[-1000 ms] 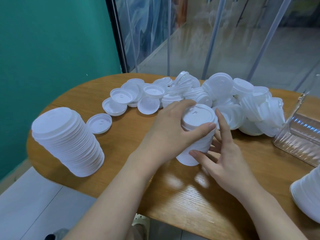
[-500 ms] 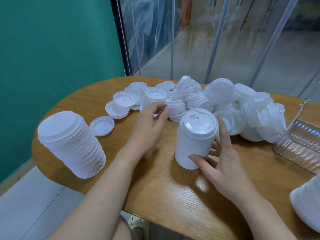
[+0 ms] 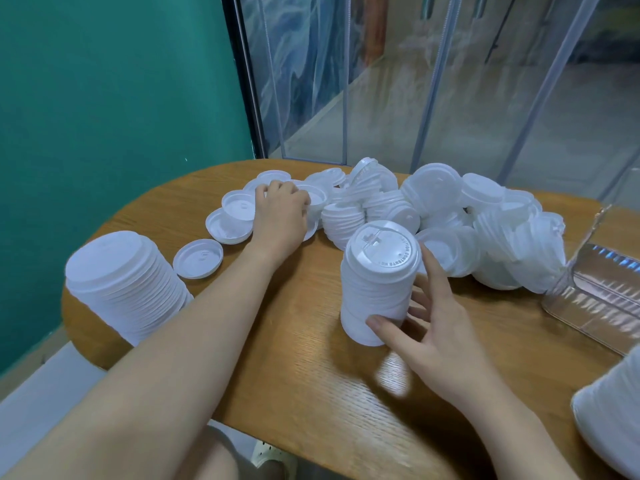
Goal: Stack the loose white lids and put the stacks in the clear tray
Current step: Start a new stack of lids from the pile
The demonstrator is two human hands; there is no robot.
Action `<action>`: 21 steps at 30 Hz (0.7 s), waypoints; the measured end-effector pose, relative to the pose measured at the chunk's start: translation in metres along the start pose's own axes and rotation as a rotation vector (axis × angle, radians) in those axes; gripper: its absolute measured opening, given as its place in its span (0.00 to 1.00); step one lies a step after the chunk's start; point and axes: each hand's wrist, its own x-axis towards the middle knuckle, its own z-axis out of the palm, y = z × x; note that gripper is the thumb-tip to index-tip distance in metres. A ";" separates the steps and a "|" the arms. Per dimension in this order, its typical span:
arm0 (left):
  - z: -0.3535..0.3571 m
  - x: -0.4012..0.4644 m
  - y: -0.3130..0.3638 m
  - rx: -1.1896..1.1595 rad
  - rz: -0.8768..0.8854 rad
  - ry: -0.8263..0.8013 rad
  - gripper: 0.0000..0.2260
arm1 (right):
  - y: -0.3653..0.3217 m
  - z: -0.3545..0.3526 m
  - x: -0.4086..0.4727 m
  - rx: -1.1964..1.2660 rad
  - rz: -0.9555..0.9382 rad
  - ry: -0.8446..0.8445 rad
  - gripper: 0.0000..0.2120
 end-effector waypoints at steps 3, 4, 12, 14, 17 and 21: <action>-0.010 -0.009 0.002 -0.016 -0.018 0.038 0.08 | 0.001 0.000 -0.001 -0.012 -0.003 0.009 0.47; -0.017 -0.013 0.003 -0.030 -0.029 0.046 0.07 | 0.001 0.001 -0.001 -0.009 -0.001 0.011 0.46; -0.084 -0.093 0.017 -0.751 -0.399 0.010 0.04 | 0.000 0.006 -0.003 -0.021 0.013 0.009 0.44; -0.087 -0.112 0.016 -0.980 -0.530 -0.033 0.01 | 0.001 0.008 -0.003 -0.024 0.025 0.005 0.42; -0.077 -0.131 0.010 -1.136 -0.689 -0.137 0.04 | 0.003 0.012 -0.003 -0.044 0.033 0.018 0.39; -0.061 -0.141 0.007 -0.901 -0.617 -0.208 0.08 | 0.005 0.015 -0.003 -0.057 0.043 0.045 0.38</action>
